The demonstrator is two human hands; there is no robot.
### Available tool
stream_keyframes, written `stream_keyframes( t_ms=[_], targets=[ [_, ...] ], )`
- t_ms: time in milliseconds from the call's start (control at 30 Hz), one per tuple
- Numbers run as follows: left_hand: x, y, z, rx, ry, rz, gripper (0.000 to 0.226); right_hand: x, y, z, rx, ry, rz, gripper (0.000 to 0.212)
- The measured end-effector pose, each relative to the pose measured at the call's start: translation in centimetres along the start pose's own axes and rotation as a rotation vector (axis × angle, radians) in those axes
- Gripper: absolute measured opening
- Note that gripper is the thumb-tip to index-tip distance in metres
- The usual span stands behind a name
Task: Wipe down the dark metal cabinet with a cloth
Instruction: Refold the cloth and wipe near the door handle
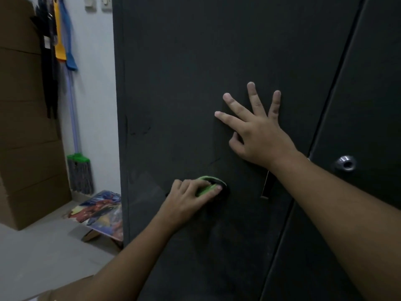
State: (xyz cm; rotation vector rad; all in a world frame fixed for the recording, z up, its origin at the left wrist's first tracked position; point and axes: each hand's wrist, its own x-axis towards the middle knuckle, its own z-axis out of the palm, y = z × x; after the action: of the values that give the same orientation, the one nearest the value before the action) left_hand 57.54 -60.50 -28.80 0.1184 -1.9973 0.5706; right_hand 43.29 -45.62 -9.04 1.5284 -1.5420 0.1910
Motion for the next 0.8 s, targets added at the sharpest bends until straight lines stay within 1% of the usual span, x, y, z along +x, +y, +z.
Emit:
stream_keyframes(
  t_ms=[33, 100, 133, 167, 233, 300, 367, 433, 500, 567, 667, 733, 800],
  targets=[
    [0.8, -0.5, -0.2, -0.032, 0.041, -0.105, 0.064, 0.0, 0.0, 0.0, 0.025, 0.004, 0.005, 0.058],
    [2.9, -0.6, -0.7, -0.149, 0.170, -0.433, 0.051, 0.1, 0.1, 0.0, 0.084, 0.024, 0.026, 0.060],
    [4.2, -0.3, -0.9, -0.196, 0.231, -0.569, 0.044, 0.1, 0.2, 0.0, 0.118, 0.041, 0.037, 0.061],
    [5.5, 0.1, -1.1, -0.226, 0.275, -0.658, 0.041, 0.1, 0.3, 0.0, 0.159, 0.060, 0.048, 0.061],
    [8.1, 1.1, -1.4, -0.275, 0.305, -0.712, 0.041, 0.1, 0.4, -0.1, 0.265, 0.093, 0.077, 0.060],
    [10.6, 2.1, -1.9, -0.297, 0.297, -0.668, 0.042, 0.0, 0.8, -0.5, 0.381, 0.106, 0.113, 0.060],
    [12.7, 3.2, -2.3, -0.297, 0.274, -0.581, 0.043, -0.5, 1.8, -1.4, 0.423, 0.065, 0.126, 0.061],
    [14.2, 4.0, -2.5, -0.266, 0.241, -0.490, 0.045, -1.6, 3.8, -2.6, 0.287, 0.006, 0.084, 0.063],
    [14.4, 4.6, -2.4, -0.211, 0.201, -0.435, 0.048, -3.1, 6.3, -3.7, 0.048, -0.061, 0.039, 0.065],
    [13.6, 5.0, -2.0, -0.153, 0.150, -0.383, 0.055, -4.5, 8.0, -4.5, -0.113, -0.126, 0.018, 0.060],
    [11.3, 6.1, -1.1, -0.107, 0.071, -0.276, 0.069, -6.1, 8.4, -4.2, -0.155, -0.143, 0.037, 0.057],
    [9.2, 7.3, -0.6, -0.114, 0.035, -0.221, 0.067, -6.7, 7.7, -3.7, -0.147, -0.118, 0.068, 0.058],
    [6.5, 8.4, 0.0, -0.098, -0.019, -0.124, 0.067, -6.9, 7.1, -3.5, -0.114, -0.111, 0.110, 0.059]
  ],
)
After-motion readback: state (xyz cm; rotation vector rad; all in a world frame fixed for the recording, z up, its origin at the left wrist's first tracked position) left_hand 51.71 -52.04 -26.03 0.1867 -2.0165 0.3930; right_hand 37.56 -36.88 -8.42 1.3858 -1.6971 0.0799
